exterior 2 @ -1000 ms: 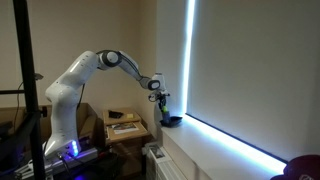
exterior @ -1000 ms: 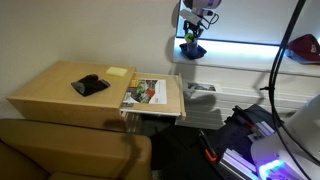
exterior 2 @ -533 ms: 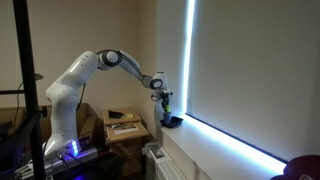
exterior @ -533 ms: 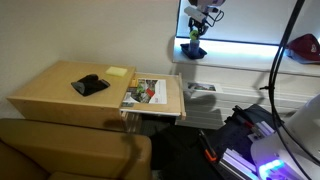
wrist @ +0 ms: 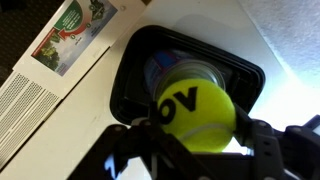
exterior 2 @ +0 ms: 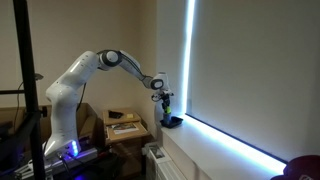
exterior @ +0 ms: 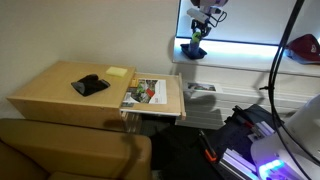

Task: Put the yellow ball on top of the can on the window sill, place the yellow ball on the nightstand

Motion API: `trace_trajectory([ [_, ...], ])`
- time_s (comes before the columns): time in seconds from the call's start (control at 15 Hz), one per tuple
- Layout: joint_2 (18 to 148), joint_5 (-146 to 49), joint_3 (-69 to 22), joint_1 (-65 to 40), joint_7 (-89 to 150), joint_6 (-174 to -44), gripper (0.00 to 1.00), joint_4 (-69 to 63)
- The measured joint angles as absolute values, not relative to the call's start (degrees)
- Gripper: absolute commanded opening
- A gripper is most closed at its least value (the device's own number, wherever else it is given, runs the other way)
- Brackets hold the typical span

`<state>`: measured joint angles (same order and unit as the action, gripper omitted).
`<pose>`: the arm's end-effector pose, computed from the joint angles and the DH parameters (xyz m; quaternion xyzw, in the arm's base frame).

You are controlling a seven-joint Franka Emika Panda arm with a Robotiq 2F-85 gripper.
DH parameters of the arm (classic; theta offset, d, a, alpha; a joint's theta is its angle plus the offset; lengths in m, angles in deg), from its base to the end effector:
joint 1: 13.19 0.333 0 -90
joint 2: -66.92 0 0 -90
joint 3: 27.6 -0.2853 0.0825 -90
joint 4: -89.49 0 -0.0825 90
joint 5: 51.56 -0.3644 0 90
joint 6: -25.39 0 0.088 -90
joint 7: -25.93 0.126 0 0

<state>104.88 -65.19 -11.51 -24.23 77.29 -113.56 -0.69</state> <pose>0.6272 -0.2880 0.2539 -0.7416 0.6619 -0.1060 0.0280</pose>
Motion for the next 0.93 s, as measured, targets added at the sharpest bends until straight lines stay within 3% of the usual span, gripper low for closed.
trace_trajectory([
  [0.93, 105.11, -65.12, -11.37, -24.40, 77.50, -113.33, 0.43, -0.70],
])
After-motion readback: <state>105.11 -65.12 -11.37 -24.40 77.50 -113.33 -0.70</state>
